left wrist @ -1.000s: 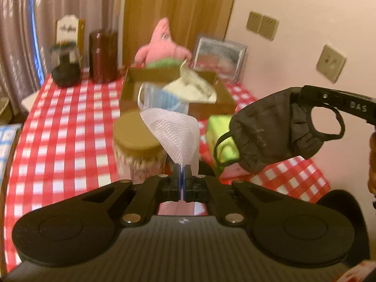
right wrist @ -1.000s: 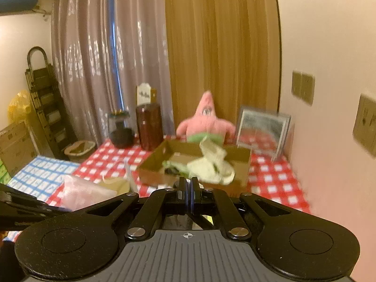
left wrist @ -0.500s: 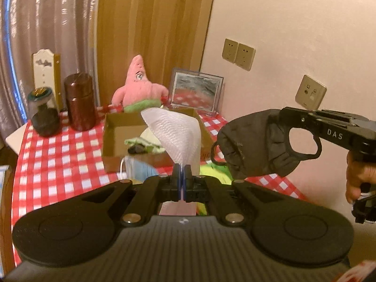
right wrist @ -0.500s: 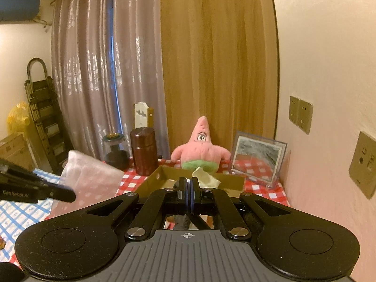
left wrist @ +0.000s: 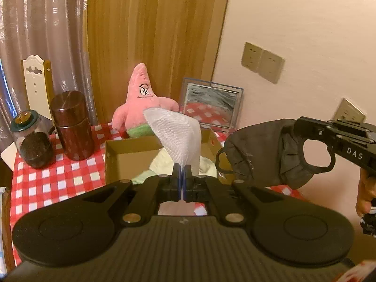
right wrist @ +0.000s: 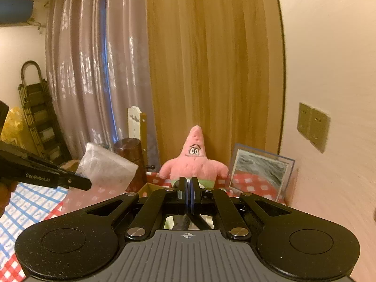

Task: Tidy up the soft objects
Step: 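Carry the mesh pouch and black mask over the cardboard box with both grippers, then open the left gripper to drop the mesh pouch while the right gripper lowers the mask, then open the right gripper to release the black mask into the box, then move both grippers back from the box toward the remaining pile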

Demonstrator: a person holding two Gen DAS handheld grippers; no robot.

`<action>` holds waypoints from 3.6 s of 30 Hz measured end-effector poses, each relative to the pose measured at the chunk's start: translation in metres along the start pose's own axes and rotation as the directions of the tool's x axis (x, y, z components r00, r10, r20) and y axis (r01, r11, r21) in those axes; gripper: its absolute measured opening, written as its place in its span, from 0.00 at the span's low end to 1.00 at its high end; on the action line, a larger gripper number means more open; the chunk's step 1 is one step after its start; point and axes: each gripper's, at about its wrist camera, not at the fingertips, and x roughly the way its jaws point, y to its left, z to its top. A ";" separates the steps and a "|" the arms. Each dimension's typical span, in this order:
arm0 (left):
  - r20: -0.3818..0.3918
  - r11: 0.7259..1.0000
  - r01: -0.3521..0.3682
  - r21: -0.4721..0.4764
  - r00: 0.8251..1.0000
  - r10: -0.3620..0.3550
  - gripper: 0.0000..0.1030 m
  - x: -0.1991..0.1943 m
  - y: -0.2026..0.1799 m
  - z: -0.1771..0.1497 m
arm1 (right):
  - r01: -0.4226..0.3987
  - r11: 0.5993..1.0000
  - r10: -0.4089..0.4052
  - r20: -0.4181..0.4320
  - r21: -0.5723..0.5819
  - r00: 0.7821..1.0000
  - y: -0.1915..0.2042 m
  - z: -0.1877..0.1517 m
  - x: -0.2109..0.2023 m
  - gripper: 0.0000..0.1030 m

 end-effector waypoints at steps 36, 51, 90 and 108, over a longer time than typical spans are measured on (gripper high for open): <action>-0.239 0.996 -0.080 0.036 0.967 0.087 0.07 0.218 0.102 -0.011 | 0.092 0.996 -0.084 -0.344 0.005 0.935 -0.051 -0.096 0.236 0.02; -0.184 0.997 -0.081 0.018 0.979 0.083 0.53 0.196 0.106 -0.001 | 0.119 0.992 -0.100 -0.366 0.030 0.925 -0.068 -0.097 0.240 0.57; 0.050 0.959 -0.171 -0.225 0.981 0.187 0.63 -0.108 0.009 -0.121 | 0.008 0.987 0.030 -0.230 0.163 0.973 0.054 -0.108 -0.066 0.62; -0.043 0.930 -0.255 -0.264 0.967 0.253 0.67 -0.128 -0.010 -0.188 | 0.005 0.988 0.036 -0.264 0.154 0.964 0.075 -0.132 -0.096 0.62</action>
